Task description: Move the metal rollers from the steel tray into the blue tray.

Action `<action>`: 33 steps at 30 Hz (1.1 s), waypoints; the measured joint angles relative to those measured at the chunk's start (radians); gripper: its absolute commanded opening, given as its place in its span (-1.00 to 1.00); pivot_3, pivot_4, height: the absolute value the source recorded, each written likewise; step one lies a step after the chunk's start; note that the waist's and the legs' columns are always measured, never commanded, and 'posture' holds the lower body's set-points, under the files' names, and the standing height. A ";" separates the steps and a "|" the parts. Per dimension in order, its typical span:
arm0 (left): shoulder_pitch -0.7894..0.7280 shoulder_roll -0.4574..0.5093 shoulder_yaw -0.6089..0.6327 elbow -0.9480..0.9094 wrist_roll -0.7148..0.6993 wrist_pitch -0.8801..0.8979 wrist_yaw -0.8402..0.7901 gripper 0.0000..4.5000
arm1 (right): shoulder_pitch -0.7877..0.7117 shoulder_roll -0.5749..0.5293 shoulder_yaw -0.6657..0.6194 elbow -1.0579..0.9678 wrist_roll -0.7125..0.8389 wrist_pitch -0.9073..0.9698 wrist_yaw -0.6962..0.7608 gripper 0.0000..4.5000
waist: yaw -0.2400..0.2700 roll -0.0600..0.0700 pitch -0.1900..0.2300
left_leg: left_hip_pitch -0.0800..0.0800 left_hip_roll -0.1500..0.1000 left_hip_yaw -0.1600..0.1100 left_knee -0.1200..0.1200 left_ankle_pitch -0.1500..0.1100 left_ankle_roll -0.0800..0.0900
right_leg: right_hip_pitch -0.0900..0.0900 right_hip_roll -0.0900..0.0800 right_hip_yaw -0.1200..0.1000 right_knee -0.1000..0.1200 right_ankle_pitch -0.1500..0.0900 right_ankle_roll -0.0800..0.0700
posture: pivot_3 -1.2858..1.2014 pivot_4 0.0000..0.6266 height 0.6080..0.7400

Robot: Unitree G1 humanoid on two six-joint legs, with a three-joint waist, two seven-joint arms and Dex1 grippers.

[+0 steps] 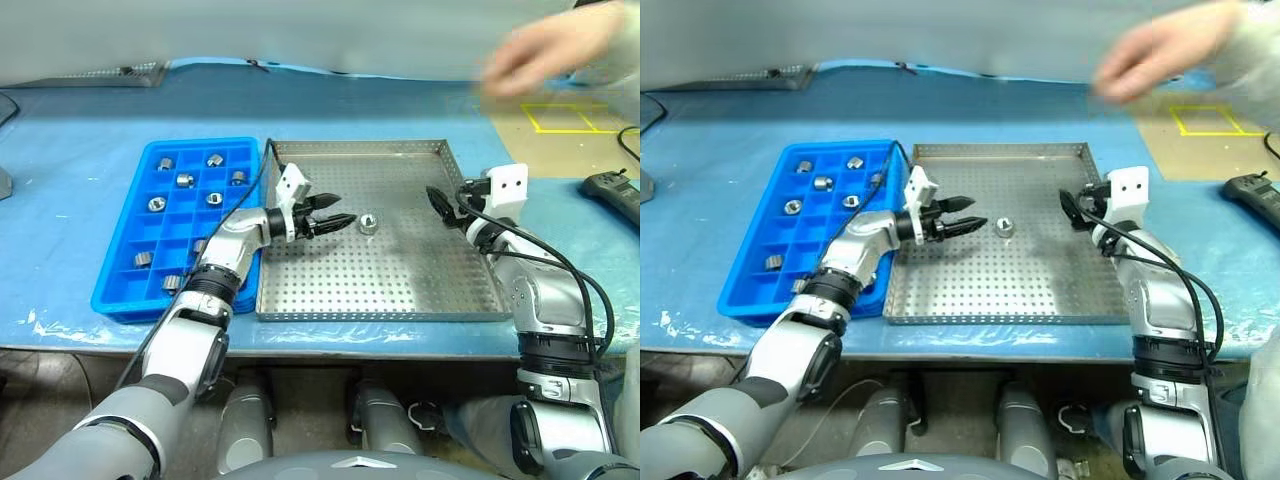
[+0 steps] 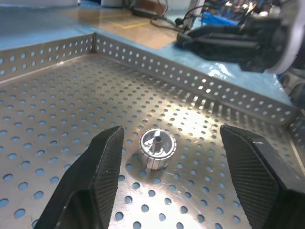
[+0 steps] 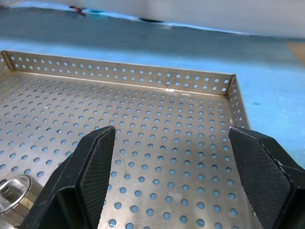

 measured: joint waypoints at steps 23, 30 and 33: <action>-0.160 -0.143 -0.064 0.373 0.280 -0.149 0.374 -0.23 | 0.171 0.047 0.024 -0.182 -0.036 0.022 -0.099 0.76 | -0.086 0.003 -0.002 | -0.011 -0.004 -0.001 0.004 -0.006 0.010 | 0.000 -0.003 -0.002 -0.013 0.002 -0.001 | -0.37 -0.52 1.00; -0.154 -0.127 0.127 0.212 0.082 -0.015 0.341 -0.23 | 0.045 0.094 0.117 -0.048 -0.054 -0.013 -0.058 0.76 | -0.079 0.003 -0.002 | -0.012 -0.002 -0.002 0.004 -0.006 0.010 | -0.001 -0.003 -0.005 -0.013 0.005 -0.005 | -0.17 -0.52 1.00; -0.138 -0.076 0.184 0.026 0.029 0.054 0.396 -0.23 | -0.046 0.120 0.177 0.076 -0.068 -0.058 -0.010 0.76 | -0.073 0.004 -0.002 | -0.012 0.000 -0.002 0.003 -0.006 0.010 | -0.002 -0.002 -0.006 -0.012 0.005 -0.005 | -0.05 -0.52 1.00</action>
